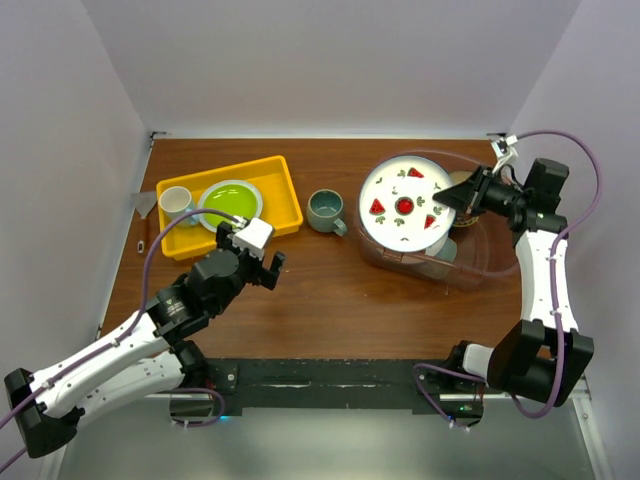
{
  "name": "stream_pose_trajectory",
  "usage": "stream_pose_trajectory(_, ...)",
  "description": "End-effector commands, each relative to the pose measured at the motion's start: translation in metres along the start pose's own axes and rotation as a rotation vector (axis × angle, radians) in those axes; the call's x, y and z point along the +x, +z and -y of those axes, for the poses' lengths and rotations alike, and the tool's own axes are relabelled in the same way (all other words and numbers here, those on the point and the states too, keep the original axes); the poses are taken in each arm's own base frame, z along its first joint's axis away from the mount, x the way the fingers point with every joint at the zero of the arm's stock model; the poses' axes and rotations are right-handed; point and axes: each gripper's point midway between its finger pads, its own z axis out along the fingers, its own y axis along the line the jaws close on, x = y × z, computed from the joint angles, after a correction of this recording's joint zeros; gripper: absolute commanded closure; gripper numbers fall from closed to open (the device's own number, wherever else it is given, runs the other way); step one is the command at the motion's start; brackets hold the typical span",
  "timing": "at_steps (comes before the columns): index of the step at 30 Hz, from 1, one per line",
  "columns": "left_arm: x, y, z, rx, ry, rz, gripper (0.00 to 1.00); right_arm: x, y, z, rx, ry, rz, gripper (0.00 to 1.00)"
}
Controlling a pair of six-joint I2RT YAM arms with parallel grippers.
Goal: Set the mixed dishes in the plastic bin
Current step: Place the plate in the plastic bin.
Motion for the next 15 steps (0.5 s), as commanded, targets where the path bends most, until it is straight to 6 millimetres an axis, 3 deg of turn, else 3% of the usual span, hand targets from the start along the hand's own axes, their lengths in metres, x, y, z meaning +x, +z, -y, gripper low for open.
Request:
stream_pose_trajectory(1,-0.0079,0.0013,-0.0039,-0.019,-0.034,0.035,0.00,-0.0131,-0.0077,-0.0236,-0.088,-0.093,0.034,1.00)
stream_pose_trajectory(15,-0.0074,0.0015,-0.0041,-0.016,-0.036,0.035,0.00,-0.0102,-0.0109,-0.0170,-0.062,-0.095,0.038,1.00)
